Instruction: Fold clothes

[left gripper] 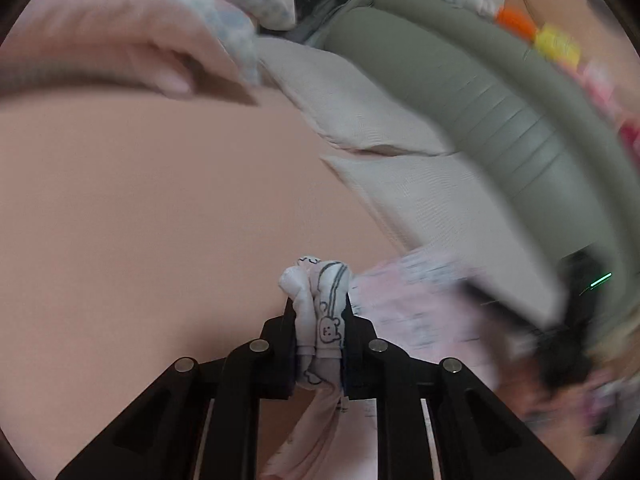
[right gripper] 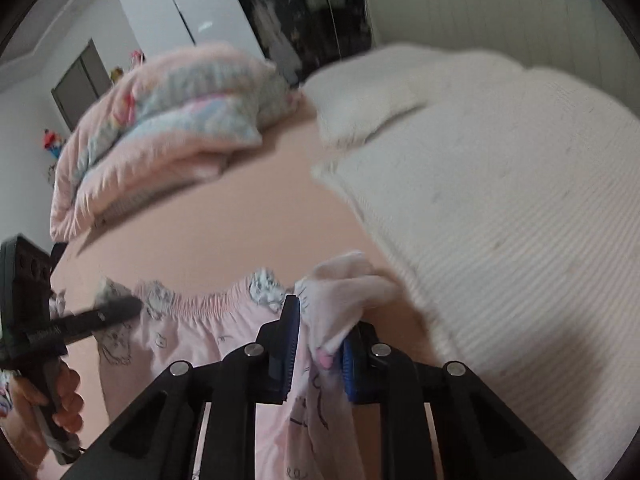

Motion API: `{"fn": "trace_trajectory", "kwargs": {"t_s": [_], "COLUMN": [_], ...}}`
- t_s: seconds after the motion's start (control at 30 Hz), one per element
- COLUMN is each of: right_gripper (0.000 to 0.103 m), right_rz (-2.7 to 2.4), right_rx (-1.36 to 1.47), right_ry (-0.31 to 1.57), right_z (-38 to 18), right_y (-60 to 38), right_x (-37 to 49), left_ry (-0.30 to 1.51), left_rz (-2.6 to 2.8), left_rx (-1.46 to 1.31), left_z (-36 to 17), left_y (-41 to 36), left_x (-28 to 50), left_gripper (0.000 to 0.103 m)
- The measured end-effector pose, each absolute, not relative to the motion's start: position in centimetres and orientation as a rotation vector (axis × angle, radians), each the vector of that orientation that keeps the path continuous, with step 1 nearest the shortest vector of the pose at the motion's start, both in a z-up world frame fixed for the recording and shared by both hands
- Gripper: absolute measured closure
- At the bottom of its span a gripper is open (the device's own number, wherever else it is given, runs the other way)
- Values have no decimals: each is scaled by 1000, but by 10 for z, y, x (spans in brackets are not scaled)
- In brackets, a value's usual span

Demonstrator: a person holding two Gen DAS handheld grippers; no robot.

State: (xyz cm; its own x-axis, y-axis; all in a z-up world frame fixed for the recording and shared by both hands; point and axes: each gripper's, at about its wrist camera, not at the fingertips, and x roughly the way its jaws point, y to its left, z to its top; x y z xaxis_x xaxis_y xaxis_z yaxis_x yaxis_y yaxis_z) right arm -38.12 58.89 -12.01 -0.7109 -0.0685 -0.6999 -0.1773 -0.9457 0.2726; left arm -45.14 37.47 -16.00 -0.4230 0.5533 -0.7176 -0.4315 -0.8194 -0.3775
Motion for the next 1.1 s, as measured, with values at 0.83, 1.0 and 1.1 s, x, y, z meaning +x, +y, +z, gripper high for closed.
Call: {"fn": "trace_trajectory", "kwargs": {"t_s": [0.83, 1.0, 1.1], "right_gripper": [44, 43, 43], "right_rz": [2427, 2434, 2547], "right_rx": [-1663, -1679, -1547], "right_ry": [226, 224, 181], "right_z": [-157, -149, -128], "right_y": [546, 553, 554], "right_x": [-339, -333, -332], "left_ry": [-444, -365, -256], "left_rz": [2003, 2044, 2149], "left_rx": [-1681, -1663, -1495], "left_z": [-200, -178, -153], "left_y": [317, 315, 323], "left_x": [-380, -382, -377], "left_gripper": [94, 90, 90]}}
